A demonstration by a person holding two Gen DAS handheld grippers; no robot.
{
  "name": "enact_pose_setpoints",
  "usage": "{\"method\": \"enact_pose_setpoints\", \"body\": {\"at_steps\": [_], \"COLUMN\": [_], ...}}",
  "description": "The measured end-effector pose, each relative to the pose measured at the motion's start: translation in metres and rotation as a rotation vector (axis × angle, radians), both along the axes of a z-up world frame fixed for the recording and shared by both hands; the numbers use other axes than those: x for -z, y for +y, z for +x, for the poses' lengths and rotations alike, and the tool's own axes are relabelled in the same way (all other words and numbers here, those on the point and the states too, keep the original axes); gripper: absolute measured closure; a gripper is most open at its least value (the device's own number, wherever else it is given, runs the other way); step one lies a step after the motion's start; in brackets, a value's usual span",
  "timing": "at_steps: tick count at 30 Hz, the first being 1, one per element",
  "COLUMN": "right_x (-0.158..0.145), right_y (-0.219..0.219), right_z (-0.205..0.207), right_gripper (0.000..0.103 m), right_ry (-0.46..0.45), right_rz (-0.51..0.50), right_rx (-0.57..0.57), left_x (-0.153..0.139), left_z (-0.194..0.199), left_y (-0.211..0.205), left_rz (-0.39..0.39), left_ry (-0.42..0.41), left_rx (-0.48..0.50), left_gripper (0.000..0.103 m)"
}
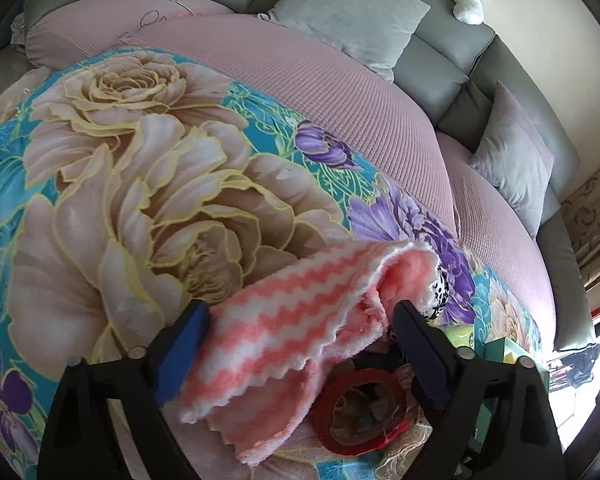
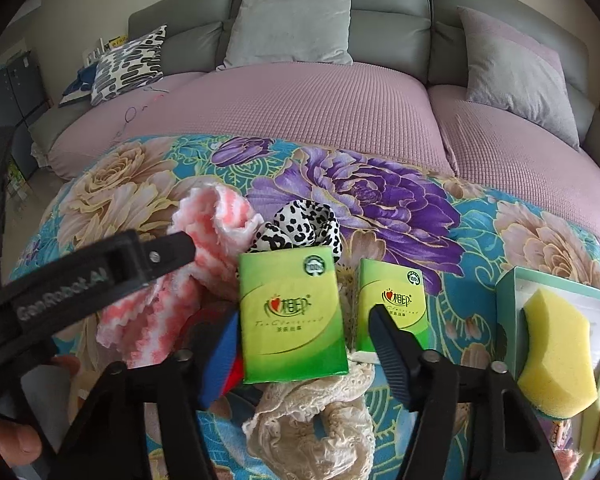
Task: Organize soft objects
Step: 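Grasp the striped towel with the left tool while the right tool grasps a tissue pack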
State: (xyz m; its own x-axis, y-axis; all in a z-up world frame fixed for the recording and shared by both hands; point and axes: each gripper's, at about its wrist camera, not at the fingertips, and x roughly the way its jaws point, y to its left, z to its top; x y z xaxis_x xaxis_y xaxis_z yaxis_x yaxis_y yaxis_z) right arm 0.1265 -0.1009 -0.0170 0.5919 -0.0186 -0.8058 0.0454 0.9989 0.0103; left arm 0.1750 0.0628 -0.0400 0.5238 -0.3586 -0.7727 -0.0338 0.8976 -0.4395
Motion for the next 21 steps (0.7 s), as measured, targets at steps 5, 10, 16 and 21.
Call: {"method": "enact_pose_setpoints", "body": {"at_steps": [5,10,16,21], "right_x": [0.004,0.004,0.002,-0.003], "right_y": [-0.005,-0.006,-0.006,-0.006], "right_z": [0.001,0.001,-0.001,-0.006], "right_gripper": [0.054,0.054,0.054,0.054], "right_ry": [0.009,0.005,0.002,-0.008], "right_rz": [0.026,0.031,0.034,0.039], "right_rx": [0.010,0.012,0.019,0.018], "left_x": [0.011,0.013,0.013,0.009], "left_z": [0.005,0.006,0.006,0.005], "left_y": [-0.008,-0.010,-0.014,-0.012], "left_rz": [0.006,0.021,0.021,-0.016], "left_ry": [0.024,0.021,0.020,0.006], "left_rx": [0.016,0.027,0.061,0.064], "left_gripper": [0.038,0.065,0.089,0.090]}}
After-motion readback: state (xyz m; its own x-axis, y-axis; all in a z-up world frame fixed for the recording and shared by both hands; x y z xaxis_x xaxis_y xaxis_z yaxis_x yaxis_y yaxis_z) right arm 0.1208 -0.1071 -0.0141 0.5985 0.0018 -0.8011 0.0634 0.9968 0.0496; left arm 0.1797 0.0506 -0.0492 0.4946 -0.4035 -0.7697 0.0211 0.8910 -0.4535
